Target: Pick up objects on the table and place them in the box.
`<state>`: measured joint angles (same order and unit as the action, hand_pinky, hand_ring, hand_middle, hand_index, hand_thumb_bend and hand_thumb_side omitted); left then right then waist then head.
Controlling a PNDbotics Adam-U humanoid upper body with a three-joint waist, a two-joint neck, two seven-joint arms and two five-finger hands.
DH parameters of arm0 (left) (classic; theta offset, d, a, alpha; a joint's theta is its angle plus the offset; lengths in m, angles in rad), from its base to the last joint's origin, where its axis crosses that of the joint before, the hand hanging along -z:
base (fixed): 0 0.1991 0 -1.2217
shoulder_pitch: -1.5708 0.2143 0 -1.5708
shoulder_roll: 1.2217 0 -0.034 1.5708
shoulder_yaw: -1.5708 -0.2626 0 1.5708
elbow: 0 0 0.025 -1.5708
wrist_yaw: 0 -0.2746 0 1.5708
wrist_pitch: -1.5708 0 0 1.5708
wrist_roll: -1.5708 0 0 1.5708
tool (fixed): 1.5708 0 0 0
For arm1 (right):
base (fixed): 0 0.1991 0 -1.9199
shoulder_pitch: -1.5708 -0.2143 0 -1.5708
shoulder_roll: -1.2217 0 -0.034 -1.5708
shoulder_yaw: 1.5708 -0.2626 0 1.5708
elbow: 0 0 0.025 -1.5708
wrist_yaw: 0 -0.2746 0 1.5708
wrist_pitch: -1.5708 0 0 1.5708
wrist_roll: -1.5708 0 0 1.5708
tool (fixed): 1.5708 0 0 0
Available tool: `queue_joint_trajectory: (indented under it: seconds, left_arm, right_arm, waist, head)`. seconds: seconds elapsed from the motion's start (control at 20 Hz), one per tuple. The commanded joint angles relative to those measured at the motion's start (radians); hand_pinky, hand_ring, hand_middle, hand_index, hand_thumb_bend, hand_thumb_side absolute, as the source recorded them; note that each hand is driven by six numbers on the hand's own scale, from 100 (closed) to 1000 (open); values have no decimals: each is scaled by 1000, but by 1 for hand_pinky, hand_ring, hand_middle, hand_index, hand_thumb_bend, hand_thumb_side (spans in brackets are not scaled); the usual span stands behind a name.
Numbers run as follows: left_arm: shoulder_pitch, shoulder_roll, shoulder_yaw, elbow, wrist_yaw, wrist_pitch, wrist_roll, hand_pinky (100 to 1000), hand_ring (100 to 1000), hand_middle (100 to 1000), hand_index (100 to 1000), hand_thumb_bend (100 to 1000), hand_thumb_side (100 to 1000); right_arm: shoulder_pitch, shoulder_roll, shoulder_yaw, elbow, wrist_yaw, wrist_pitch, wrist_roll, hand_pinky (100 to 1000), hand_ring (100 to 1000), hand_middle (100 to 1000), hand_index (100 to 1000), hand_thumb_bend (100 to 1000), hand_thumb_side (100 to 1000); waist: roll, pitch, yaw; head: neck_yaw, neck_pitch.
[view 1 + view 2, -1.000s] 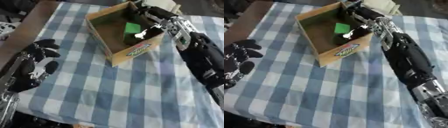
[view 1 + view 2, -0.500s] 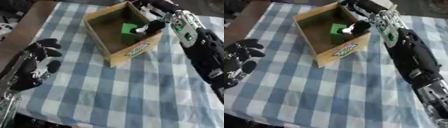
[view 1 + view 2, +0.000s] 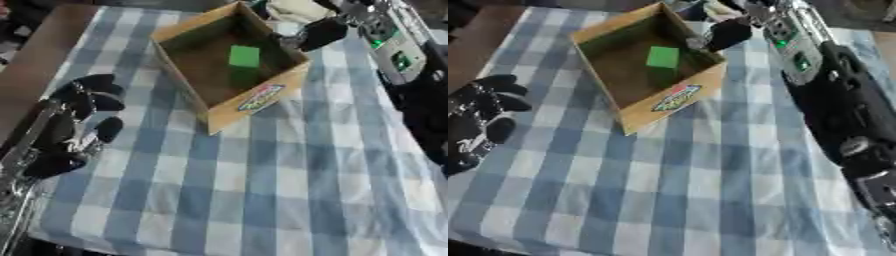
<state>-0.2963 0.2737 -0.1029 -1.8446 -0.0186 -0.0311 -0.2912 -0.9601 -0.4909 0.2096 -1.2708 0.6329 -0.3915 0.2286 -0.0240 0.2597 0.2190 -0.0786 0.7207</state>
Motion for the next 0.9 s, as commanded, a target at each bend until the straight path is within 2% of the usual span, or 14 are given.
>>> queue_joint_trajectory:
  seconds: [0.05, 0.5, 0.9]
  left_arm:
    - [1, 18, 15, -12, -7, -1, 9, 789, 679, 714, 863, 507, 511]
    - [22, 25, 29, -3, -15, -2, 25, 789, 678, 713, 862, 508, 516]
    - [37, 23, 34, 1, -18, -3, 32, 789, 685, 713, 860, 508, 522]
  right_arm:
    - [8, -44, -2, -106, -61, -2, -34, 819, 843, 855, 928, 443, 495]
    - [163, -96, -8, -344, -207, 75, -109, 797, 827, 843, 915, 348, 485]
    - [352, -95, -37, -533, -340, 165, -76, 785, 822, 845, 913, 267, 524]
  waist:
    - [8, -14, -20]
    - [15, -8, -98]
    - [24, -1, -145]
  head:
    - [13, 7]
    - [48, 27]
    - [66, 40]
